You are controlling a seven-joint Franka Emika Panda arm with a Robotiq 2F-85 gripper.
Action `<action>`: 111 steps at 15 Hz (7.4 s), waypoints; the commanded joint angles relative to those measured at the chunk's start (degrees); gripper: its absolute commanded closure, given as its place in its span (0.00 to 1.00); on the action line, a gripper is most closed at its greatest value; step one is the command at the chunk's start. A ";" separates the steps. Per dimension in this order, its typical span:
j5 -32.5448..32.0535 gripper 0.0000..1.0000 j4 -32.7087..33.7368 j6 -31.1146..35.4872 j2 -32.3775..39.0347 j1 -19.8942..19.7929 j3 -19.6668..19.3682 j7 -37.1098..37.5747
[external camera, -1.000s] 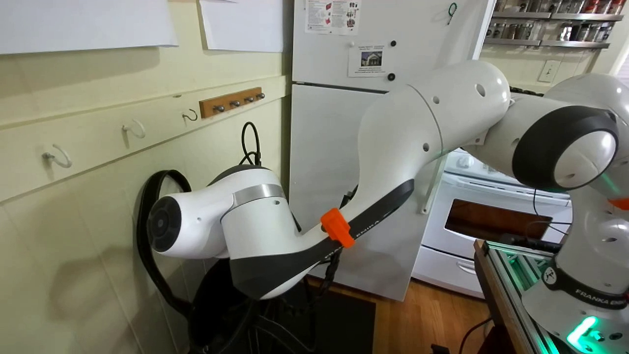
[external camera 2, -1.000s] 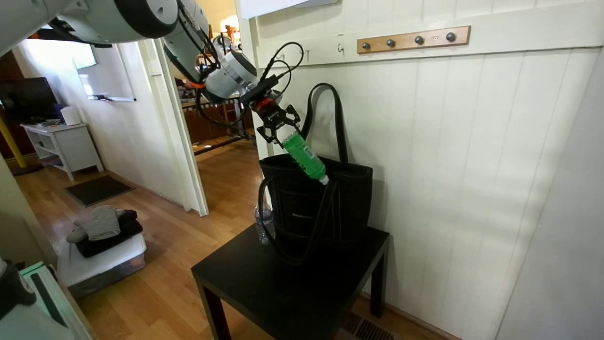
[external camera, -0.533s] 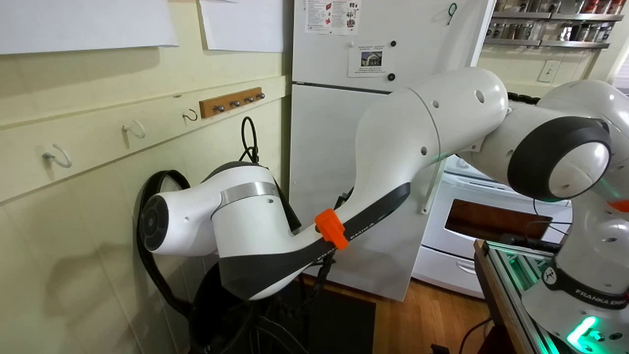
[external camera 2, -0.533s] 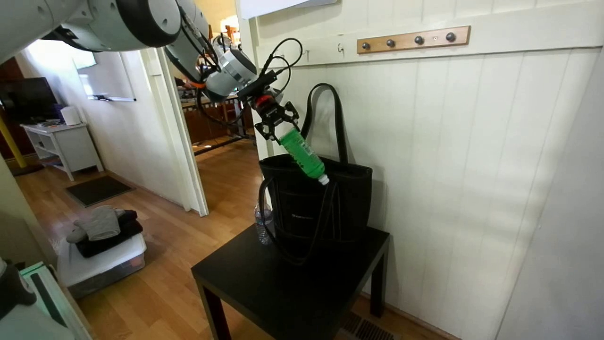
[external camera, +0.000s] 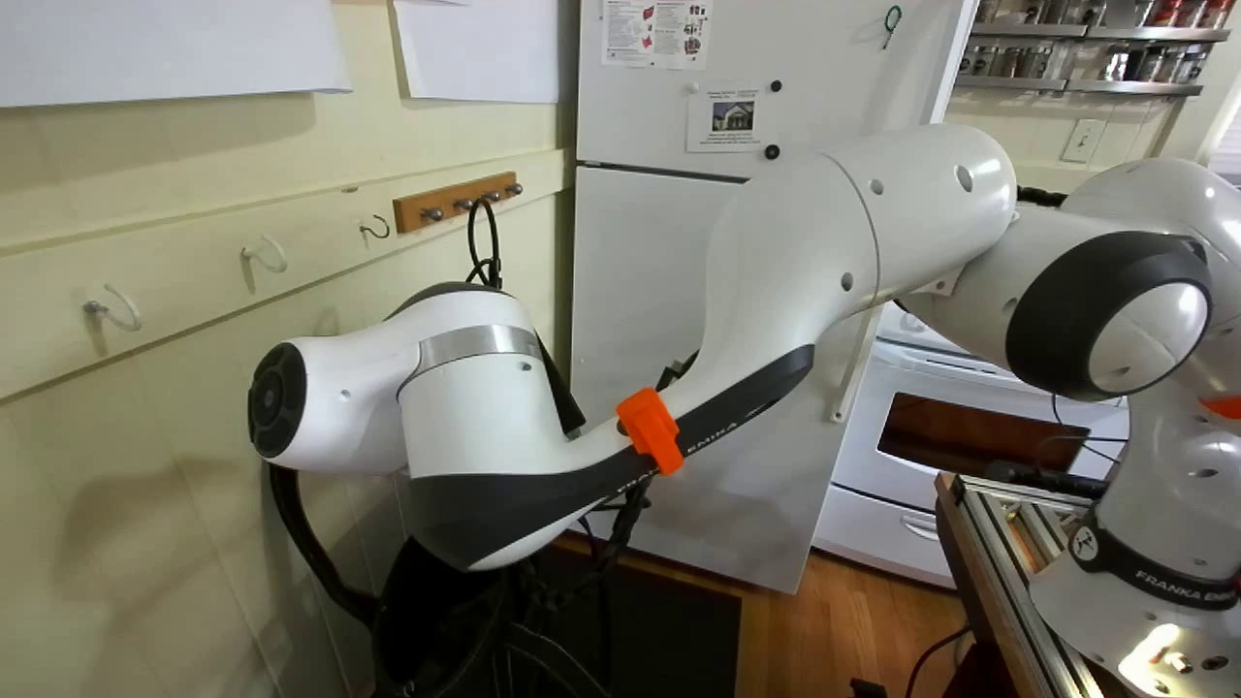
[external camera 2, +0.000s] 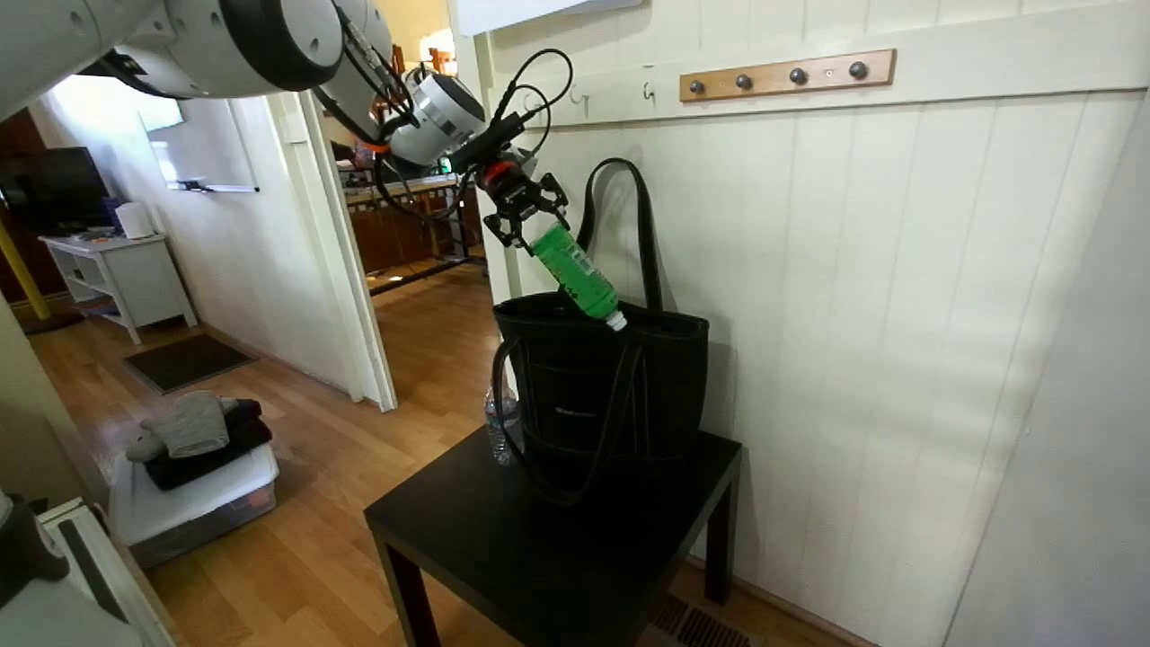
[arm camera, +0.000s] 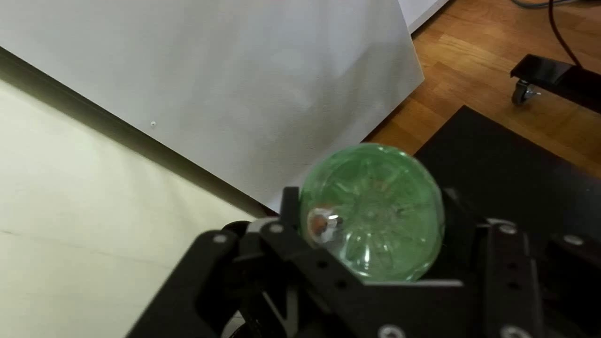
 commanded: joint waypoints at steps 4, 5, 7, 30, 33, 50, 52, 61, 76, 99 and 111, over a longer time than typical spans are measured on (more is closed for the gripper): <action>-8.35 0.52 2.88 5.16 5.45 3.00 -3.94 4.97; -9.36 0.52 2.84 6.96 6.02 3.08 -4.34 6.30; -10.57 0.52 2.19 11.25 6.54 2.81 -4.38 8.13; -14.85 0.52 -7.01 26.99 5.56 2.65 -7.31 21.85; -15.34 0.52 -6.71 26.99 5.87 3.05 -7.74 24.14; -14.45 0.52 -11.22 26.16 5.09 4.79 -7.47 40.35; -14.30 0.52 -12.03 27.02 4.73 4.58 -7.16 40.95; -17.22 0.52 -19.61 41.73 0.83 3.69 -8.19 42.54; -20.71 0.00 -28.46 42.40 -6.21 2.00 -5.46 48.75; 9.40 0.00 -35.42 52.04 -18.57 -10.82 4.45 36.15; 35.01 0.00 -37.89 67.55 -20.27 -14.50 -1.25 37.13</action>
